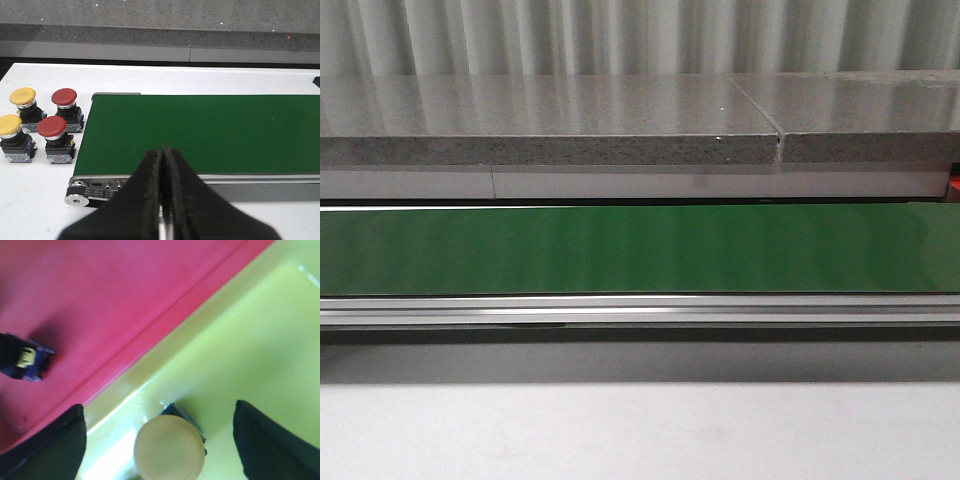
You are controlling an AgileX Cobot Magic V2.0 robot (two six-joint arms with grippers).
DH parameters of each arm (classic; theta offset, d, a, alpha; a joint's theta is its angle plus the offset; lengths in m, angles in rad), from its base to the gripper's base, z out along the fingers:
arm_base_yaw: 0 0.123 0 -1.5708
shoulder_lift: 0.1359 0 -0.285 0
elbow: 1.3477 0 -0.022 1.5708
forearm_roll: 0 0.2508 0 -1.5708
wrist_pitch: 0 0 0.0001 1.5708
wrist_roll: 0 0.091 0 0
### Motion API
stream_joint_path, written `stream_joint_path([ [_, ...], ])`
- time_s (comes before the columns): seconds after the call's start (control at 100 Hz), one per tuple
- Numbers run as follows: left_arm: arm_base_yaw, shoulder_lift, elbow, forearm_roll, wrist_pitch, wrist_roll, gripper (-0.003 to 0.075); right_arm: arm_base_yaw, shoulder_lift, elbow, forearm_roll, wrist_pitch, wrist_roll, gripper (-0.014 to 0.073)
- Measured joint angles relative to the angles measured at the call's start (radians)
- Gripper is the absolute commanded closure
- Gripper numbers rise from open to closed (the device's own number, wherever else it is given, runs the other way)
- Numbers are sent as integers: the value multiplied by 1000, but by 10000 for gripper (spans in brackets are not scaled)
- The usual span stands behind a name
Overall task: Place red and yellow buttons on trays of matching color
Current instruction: 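Carry the yellow button into the yellow tray and release it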
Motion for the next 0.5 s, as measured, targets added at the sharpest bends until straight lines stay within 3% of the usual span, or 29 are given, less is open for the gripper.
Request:
stream_joint_path([
  [0.25,0,0,0,0,0,0,740,56,-177,0,34,14,1,-6],
  [0.5,0,0,0,0,0,0,740,285,-338,0,36,28,-22,-6],
])
